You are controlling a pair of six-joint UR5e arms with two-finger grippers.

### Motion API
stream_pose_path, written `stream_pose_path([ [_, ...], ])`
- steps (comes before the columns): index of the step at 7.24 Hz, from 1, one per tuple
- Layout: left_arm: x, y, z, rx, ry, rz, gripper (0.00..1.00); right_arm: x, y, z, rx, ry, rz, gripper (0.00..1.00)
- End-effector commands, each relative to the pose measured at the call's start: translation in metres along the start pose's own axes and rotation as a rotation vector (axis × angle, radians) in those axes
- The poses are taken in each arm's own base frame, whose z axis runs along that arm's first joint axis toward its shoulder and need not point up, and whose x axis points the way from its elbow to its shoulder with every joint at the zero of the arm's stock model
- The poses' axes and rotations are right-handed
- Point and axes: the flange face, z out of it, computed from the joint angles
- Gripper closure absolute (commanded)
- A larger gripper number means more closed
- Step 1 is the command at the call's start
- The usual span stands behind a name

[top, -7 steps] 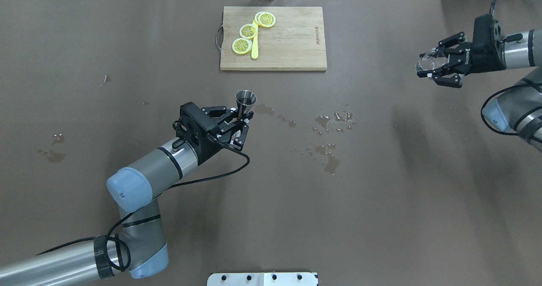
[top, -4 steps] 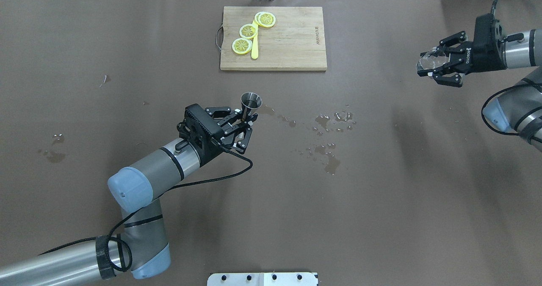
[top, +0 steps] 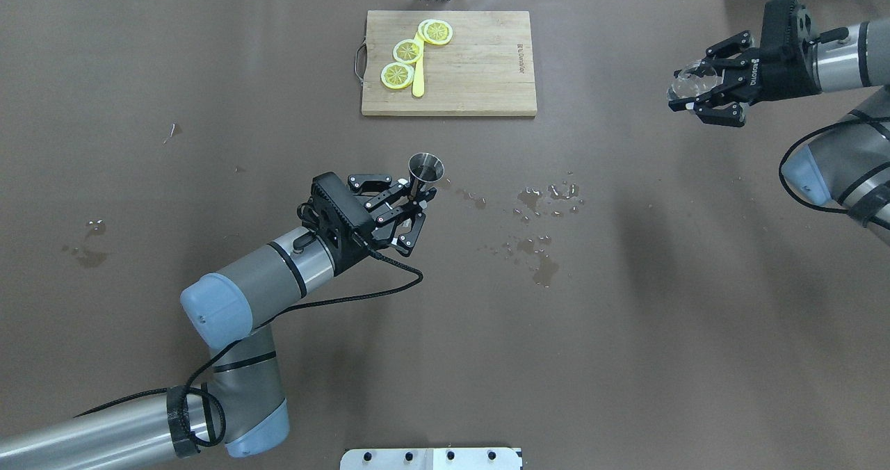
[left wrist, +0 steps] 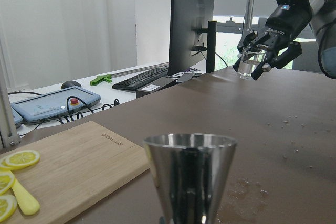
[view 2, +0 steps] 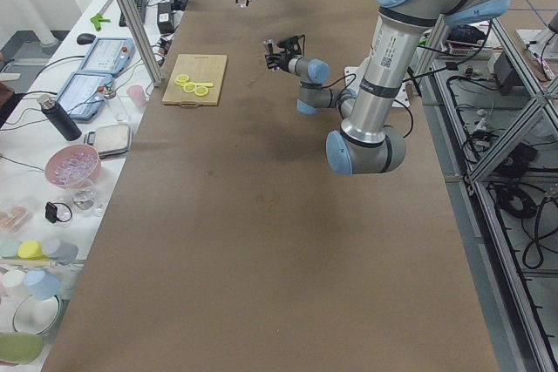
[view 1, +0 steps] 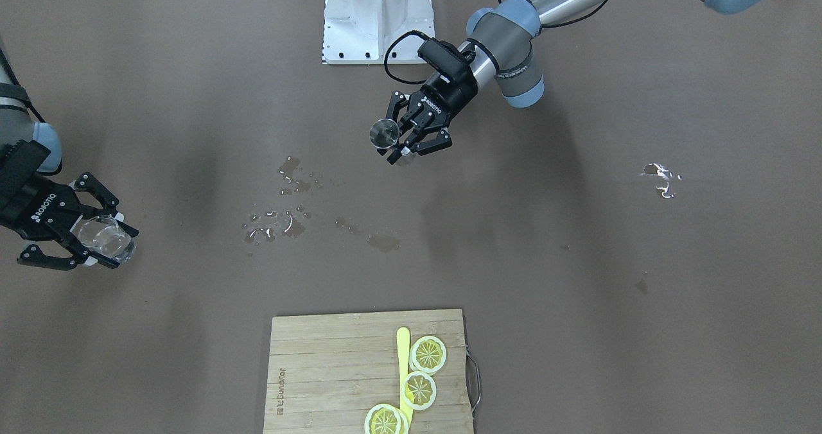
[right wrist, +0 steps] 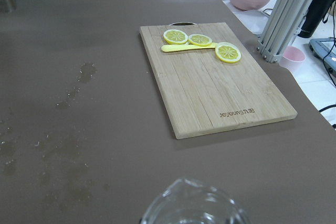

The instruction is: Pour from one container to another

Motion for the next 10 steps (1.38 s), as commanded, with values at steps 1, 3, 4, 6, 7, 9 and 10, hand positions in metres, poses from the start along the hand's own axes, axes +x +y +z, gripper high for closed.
stream_pose_path([
  [1,-0.002,0.001,0.003,0.006,-0.003,0.009,1.0,-0.012,-0.046,0.0,-0.033,-0.008,0.031,1.0],
  [3,0.012,-0.004,0.031,0.007,0.002,0.008,1.0,-0.031,-0.082,0.011,-0.059,-0.024,0.046,1.0],
  [4,0.02,-0.005,0.058,-0.01,-0.013,0.018,1.0,-0.045,-0.097,0.018,-0.068,-0.013,0.048,1.0],
  [6,0.032,-0.008,0.084,-0.024,-0.014,0.021,1.0,-0.07,-0.123,0.035,-0.094,-0.012,0.046,1.0],
  [7,0.029,-0.008,0.084,-0.022,-0.021,0.024,1.0,-0.07,-0.129,0.034,-0.12,-0.001,-0.026,1.0],
  [9,0.025,-0.01,0.084,-0.02,-0.027,0.058,1.0,-0.069,-0.132,0.038,-0.164,0.007,-0.115,1.0],
  [10,0.024,-0.009,0.084,-0.021,-0.029,0.06,1.0,-0.073,-0.141,0.048,-0.178,-0.003,-0.13,1.0],
])
